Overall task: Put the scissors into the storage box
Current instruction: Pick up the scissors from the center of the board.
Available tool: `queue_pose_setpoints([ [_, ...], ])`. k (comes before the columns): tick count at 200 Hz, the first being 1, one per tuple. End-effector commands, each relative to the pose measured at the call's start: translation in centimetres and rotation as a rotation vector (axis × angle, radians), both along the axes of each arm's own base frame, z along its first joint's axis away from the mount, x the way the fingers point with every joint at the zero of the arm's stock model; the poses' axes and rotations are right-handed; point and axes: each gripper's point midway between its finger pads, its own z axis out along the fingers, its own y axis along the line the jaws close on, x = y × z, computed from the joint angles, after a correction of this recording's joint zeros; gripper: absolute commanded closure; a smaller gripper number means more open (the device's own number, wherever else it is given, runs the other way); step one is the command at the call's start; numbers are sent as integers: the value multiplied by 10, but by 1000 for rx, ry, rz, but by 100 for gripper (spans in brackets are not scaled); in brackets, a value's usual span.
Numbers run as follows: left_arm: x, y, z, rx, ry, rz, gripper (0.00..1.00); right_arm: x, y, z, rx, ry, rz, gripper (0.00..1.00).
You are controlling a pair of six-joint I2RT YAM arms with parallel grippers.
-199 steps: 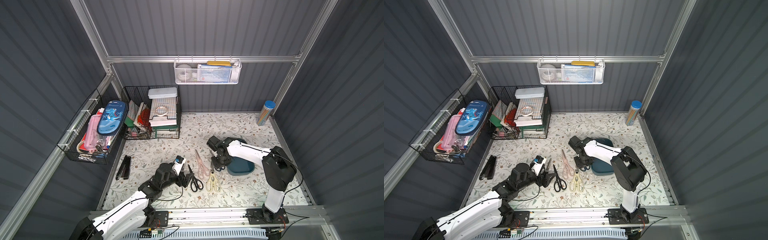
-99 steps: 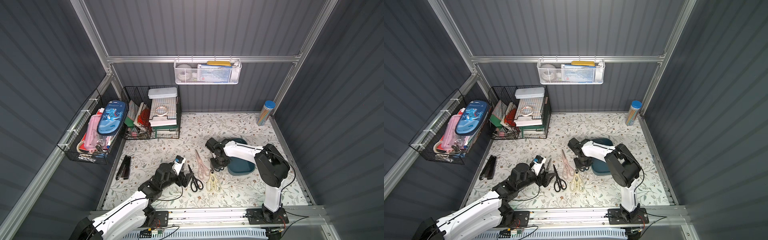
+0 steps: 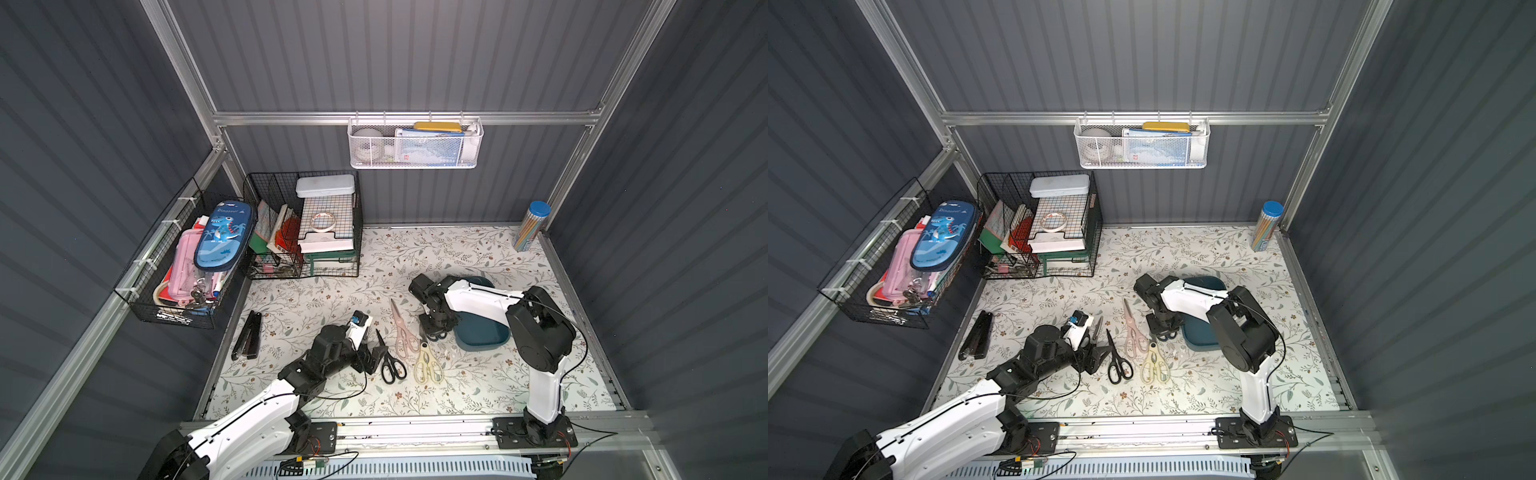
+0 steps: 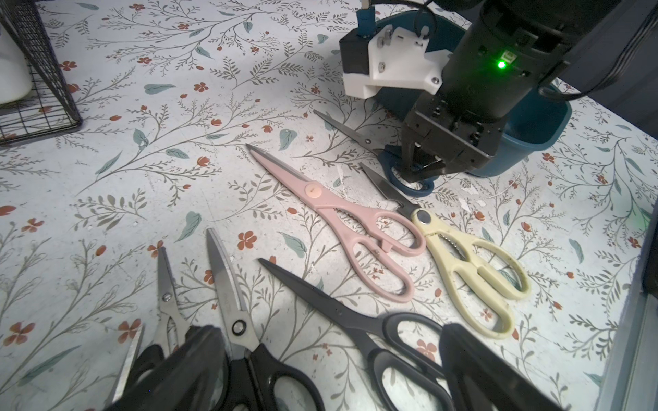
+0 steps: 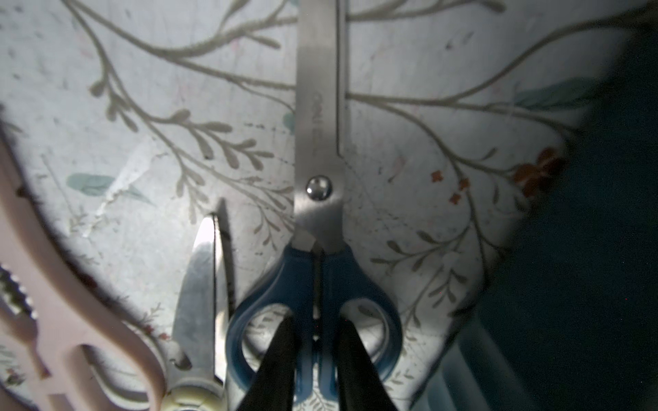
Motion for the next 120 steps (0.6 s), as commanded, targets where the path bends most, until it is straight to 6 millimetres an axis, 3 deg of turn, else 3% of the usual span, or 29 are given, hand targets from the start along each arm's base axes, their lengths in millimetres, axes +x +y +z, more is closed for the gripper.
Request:
queue_pose_setpoints([
  [1, 3, -3, 10, -8, -15, 0, 1, 9, 2, 20, 16, -59, -9, 87],
  [65, 4, 2, 13, -11, -36, 25, 1, 23, 13, 63, 76, -136, 1, 89],
  [88, 3, 2, 14, -17, -40, 19, 1, 27, 1, 90, 69, -211, -12, 90],
  [120, 2, 1, 14, -14, -37, 14, 1, 24, -32, 125, 131, -286, -73, 89],
])
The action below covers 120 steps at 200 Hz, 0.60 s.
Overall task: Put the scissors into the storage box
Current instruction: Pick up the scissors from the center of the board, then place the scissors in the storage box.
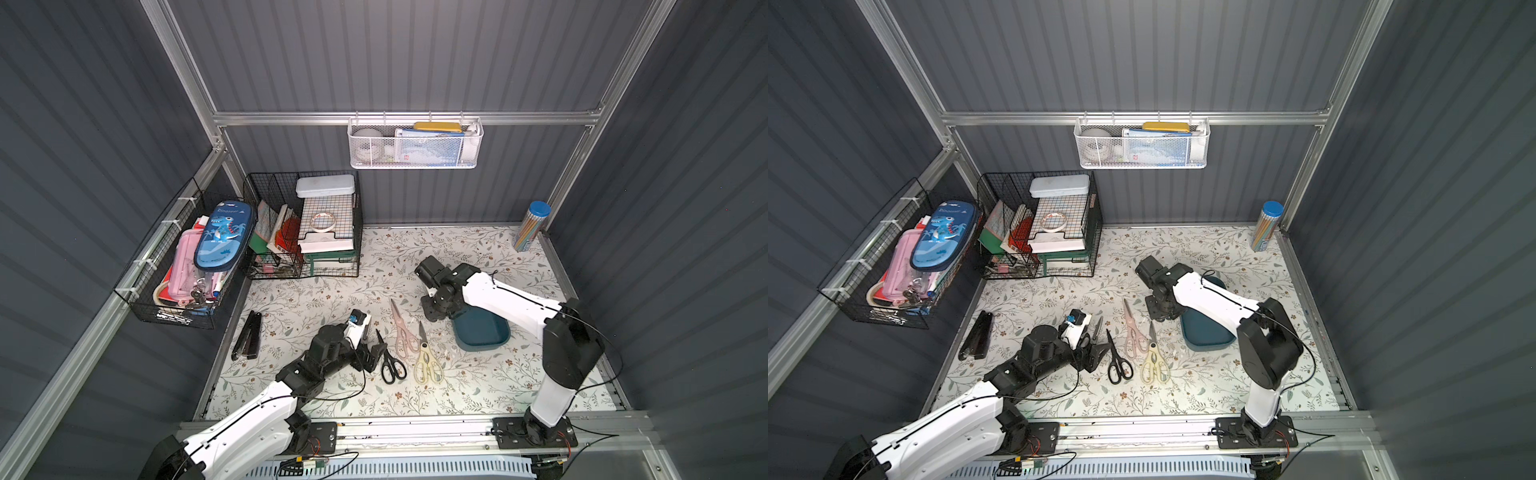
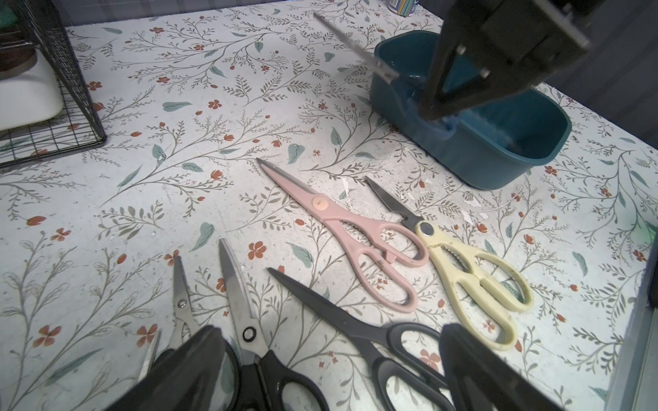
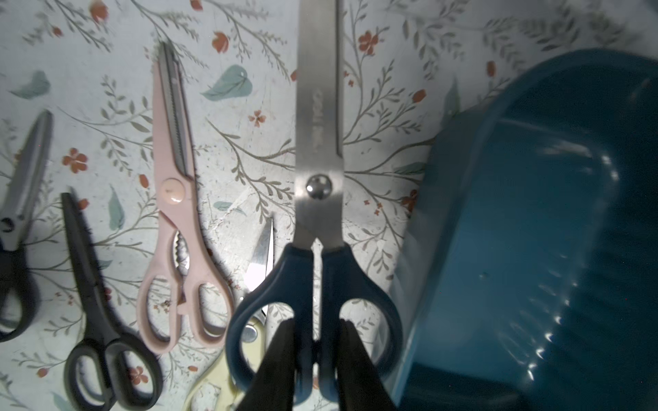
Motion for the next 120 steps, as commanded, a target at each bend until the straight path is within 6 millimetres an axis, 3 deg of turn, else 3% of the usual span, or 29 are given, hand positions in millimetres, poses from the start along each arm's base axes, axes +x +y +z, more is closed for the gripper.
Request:
queue_pose_setpoints([
  [1, -1, -2, 4, -4, -3, -8, 1, -2, -34, 27, 12, -59, -54, 89],
  [22, 0, -2, 4, -2, -2, -4, 1, -12, -68, 24, 28, -25, -117, 89],
  [53, 0, -2, 3, 0, 5, -2, 1, -24, -108, -11, 6, 54, -161, 89],
  [83, 0, -1, 3, 2, 5, 2, 1, -32, -104, -35, -25, 155, -84, 91],
  [120, 0, -2, 3, 2, 10, 2, 1, -25, -97, -56, -47, 167, -56, 91],
])
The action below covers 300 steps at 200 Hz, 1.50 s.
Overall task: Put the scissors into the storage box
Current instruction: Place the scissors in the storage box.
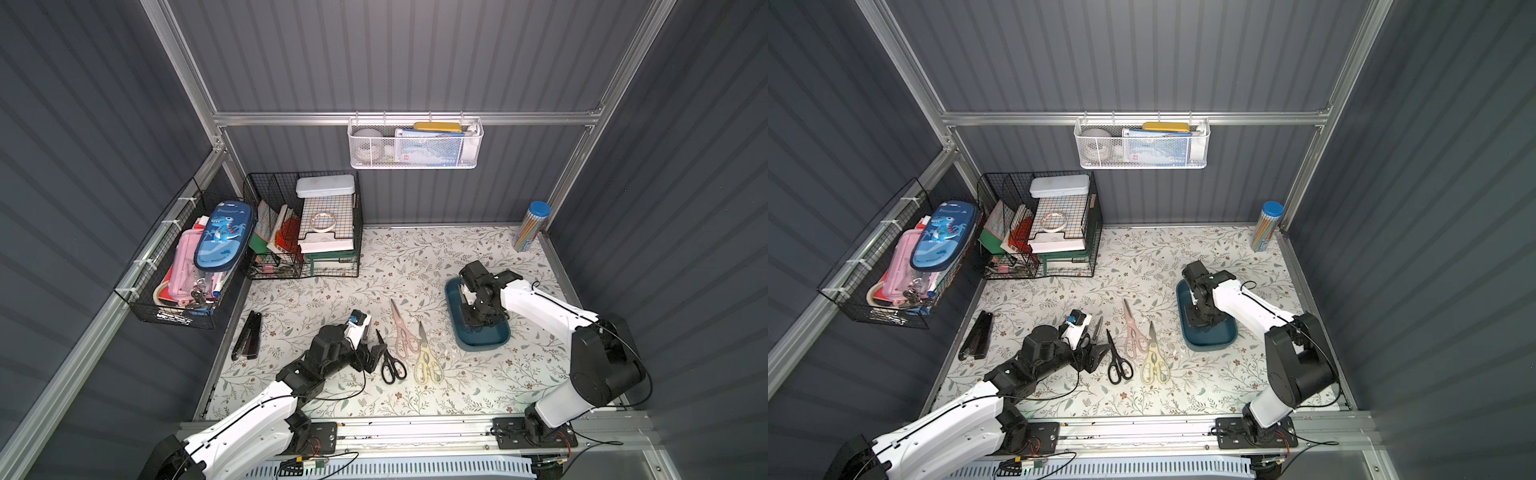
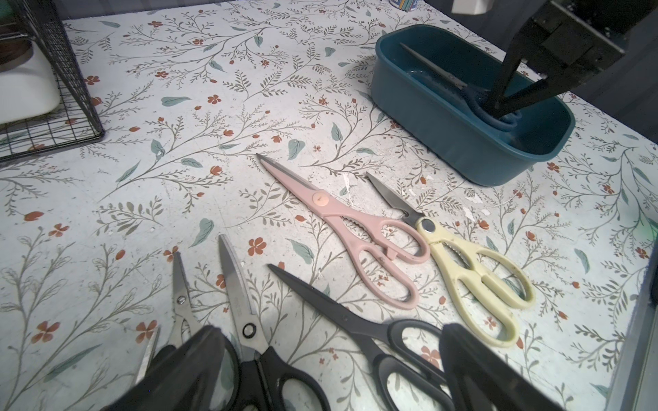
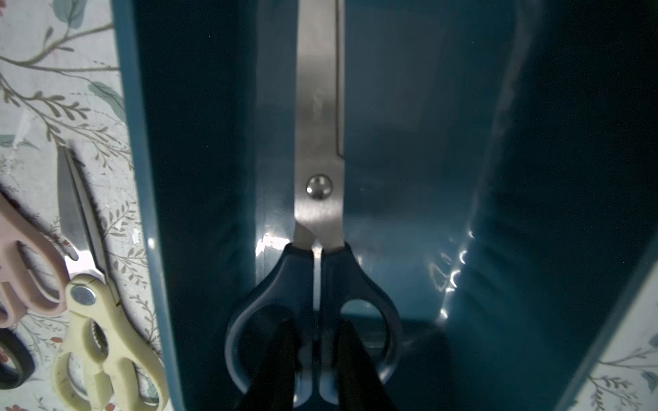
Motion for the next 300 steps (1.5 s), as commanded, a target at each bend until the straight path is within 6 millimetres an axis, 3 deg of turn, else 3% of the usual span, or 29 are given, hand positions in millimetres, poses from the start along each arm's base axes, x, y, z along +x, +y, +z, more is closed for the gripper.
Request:
queue_pose_setpoints([
  [1, 1, -2, 5, -5, 1, 2, 1, 3, 6, -9, -7, 6, 47, 91],
  [41, 1, -2, 5, -5, 4, 1, 1, -2, 32, -28, -30, 29, 112, 92],
  [91, 0, -3, 6, -11, 4, -5, 1, -5, 58, -39, 5, 52, 36, 92],
  [135, 0, -4, 7, -13, 4, -5, 1, -4, 58, -42, 8, 49, -79, 91],
  [163, 0, -4, 7, -12, 7, -5, 1, -1, 57, -42, -19, 41, -67, 76],
  [191, 1, -2, 7, -10, 6, 4, 1, 6, 51, -23, -64, -8, -44, 60],
  [211, 1, 2, 9, -8, -6, 24, 1, 10, 47, -4, -90, -39, -27, 57],
  [234, 2, 9, 13, -18, -25, 63, 1, 11, 51, 31, -96, -122, 0, 57],
  [266, -3, 14, 14, -46, -16, 81, 1, -10, 87, 67, 63, -188, 64, 55],
  [300, -2, 15, 14, -47, -16, 88, 1, -61, 138, 63, 170, -136, 198, 51],
])
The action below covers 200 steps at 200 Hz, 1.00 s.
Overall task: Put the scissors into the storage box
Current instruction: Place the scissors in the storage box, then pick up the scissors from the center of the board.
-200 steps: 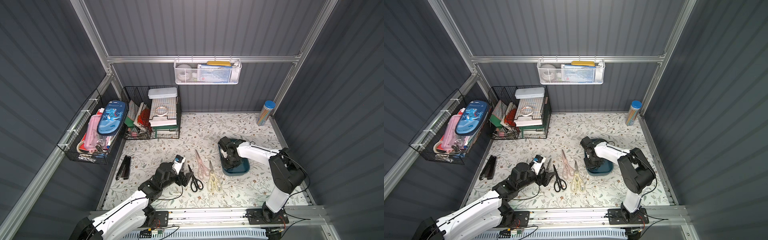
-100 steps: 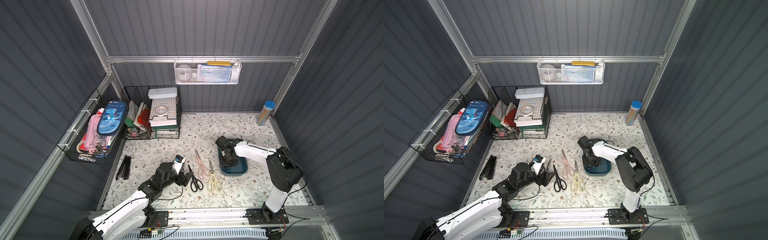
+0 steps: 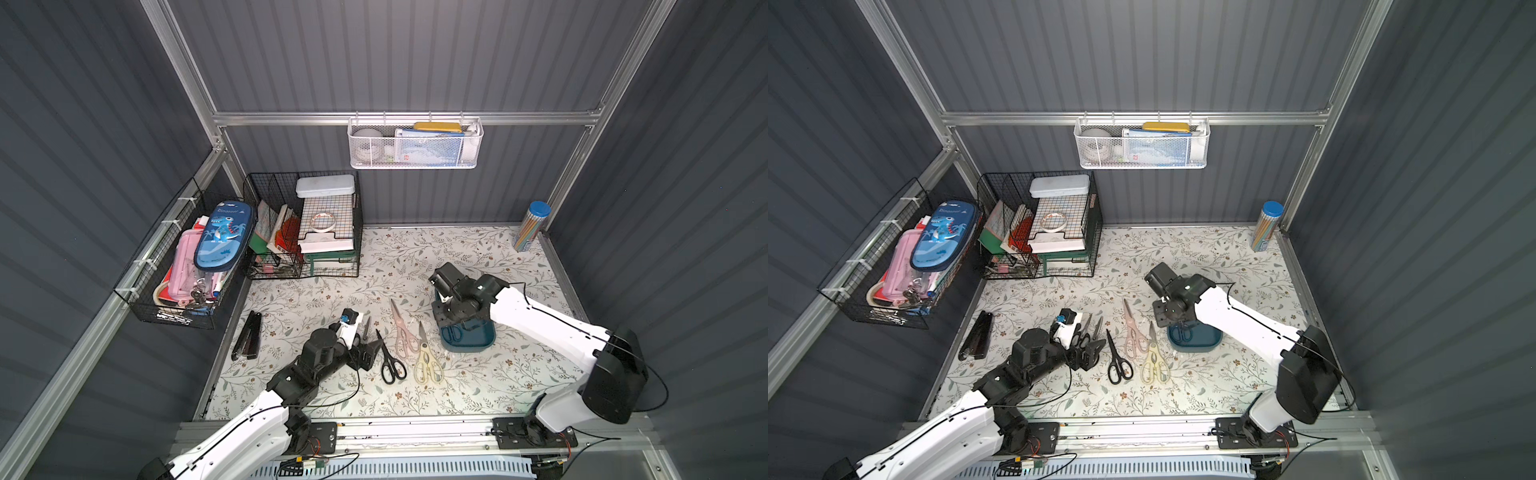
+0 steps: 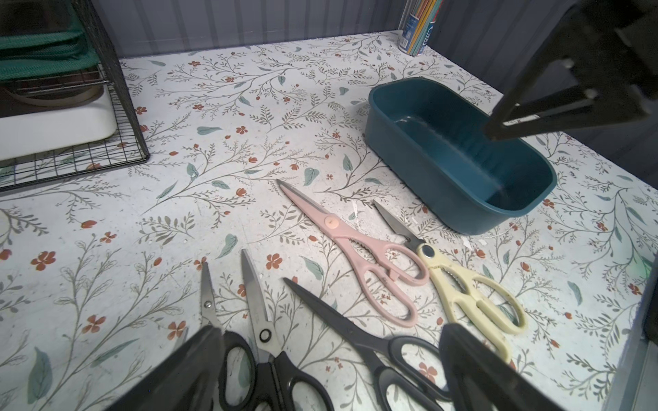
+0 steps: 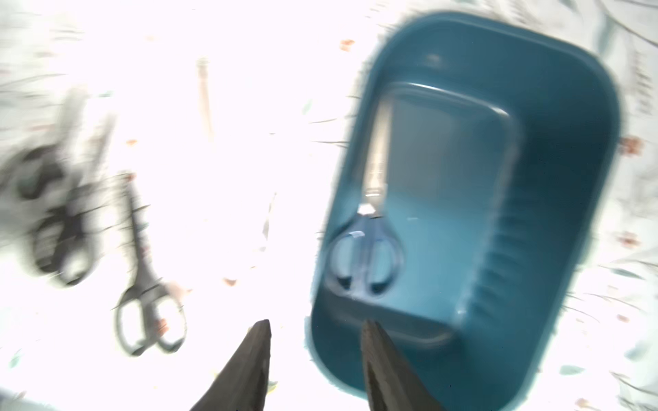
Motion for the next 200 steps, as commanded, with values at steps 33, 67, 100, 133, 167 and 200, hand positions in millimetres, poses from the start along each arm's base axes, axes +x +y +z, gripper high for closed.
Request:
queue_pose_setpoints([
  [33, 3, 2, -13, 35, 42, 23, 1, -81, 45, -50, -34, 225, 139, 51],
  [67, 3, 1, -14, 40, 41, 19, 1, -96, 35, -78, -96, 309, 63, 53],
  [100, 3, 3, -12, 37, 33, 26, 1, -106, 35, -99, -107, 413, 36, 53],
  [133, 3, 2, -12, 38, 33, 20, 0, -111, 32, -118, -125, 456, 12, 54],
  [167, 3, 1, -14, 41, 39, 19, 1, -108, 26, -129, -185, 467, -11, 54],
  [200, 3, 2, -13, 39, 35, 23, 1, -104, 22, -139, -221, 475, -21, 55],
])
